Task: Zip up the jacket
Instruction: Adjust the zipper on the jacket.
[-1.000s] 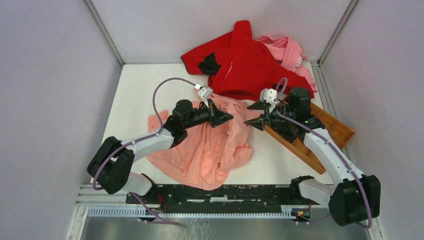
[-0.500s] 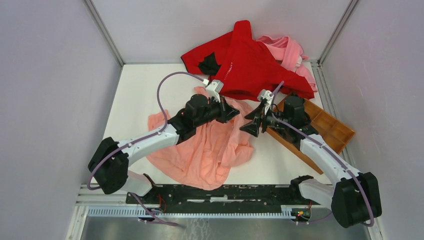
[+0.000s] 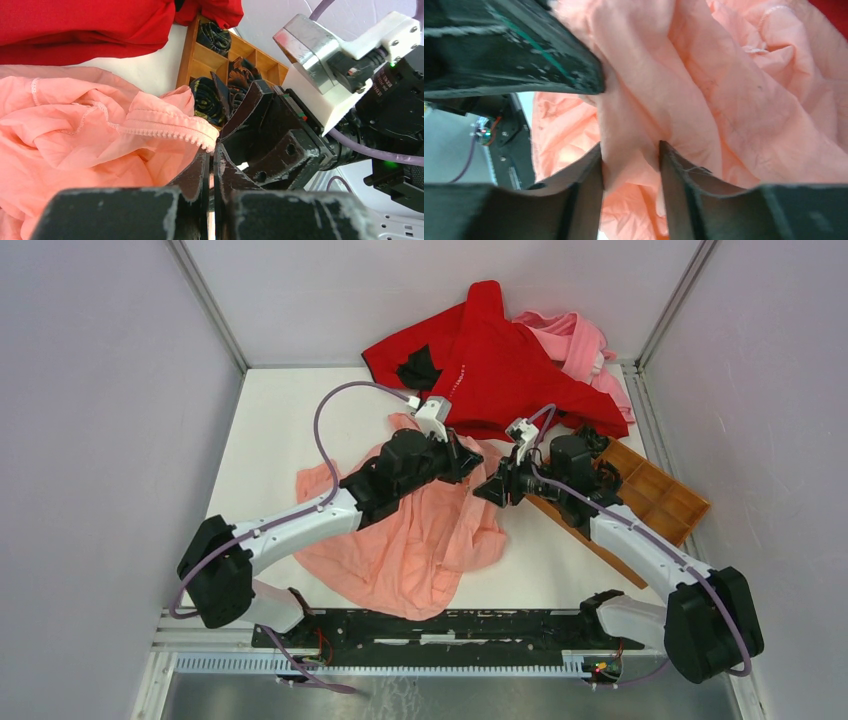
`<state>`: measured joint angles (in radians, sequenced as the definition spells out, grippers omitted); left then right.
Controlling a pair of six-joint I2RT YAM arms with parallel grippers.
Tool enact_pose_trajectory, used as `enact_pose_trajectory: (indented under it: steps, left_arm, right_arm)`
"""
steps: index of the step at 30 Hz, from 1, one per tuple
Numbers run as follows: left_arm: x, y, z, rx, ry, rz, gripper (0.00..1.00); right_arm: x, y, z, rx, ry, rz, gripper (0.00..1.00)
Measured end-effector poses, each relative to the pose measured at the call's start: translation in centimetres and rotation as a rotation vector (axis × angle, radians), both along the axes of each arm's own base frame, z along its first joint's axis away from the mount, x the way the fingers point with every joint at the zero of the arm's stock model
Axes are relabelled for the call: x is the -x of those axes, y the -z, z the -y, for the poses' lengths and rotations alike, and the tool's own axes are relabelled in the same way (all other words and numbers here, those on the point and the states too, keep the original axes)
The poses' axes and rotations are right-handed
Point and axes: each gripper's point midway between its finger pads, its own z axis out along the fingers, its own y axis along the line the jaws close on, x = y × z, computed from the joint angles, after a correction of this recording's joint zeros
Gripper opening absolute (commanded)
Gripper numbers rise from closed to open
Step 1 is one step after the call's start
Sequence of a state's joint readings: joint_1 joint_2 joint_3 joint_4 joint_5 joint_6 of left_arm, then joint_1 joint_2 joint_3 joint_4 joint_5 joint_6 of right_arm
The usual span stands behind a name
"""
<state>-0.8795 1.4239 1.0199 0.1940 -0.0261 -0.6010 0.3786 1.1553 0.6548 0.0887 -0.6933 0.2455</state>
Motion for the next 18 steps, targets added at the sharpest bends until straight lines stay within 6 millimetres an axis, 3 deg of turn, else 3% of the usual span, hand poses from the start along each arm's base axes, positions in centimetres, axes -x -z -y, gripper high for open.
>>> enact_pose_trajectory:
  steps: [8,13,18]
  left_arm:
    - [-0.4,0.5,-0.7,-0.029,-0.044,-0.014,0.02]
    - [-0.1,-0.7,-1.2,-0.011,-0.021,-0.002,0.02]
    - [0.0,-1.3,-2.2,0.021,0.073,-0.009,0.13]
  right_arm:
    - [-0.8,0.7,0.9,0.067,0.03,0.029,0.06]
    - [-0.5,0.0,0.9,0.082,-0.076,0.136,0.02]
    - [0.5,-0.9,0.3,0.063,-0.211,0.238,0.02]
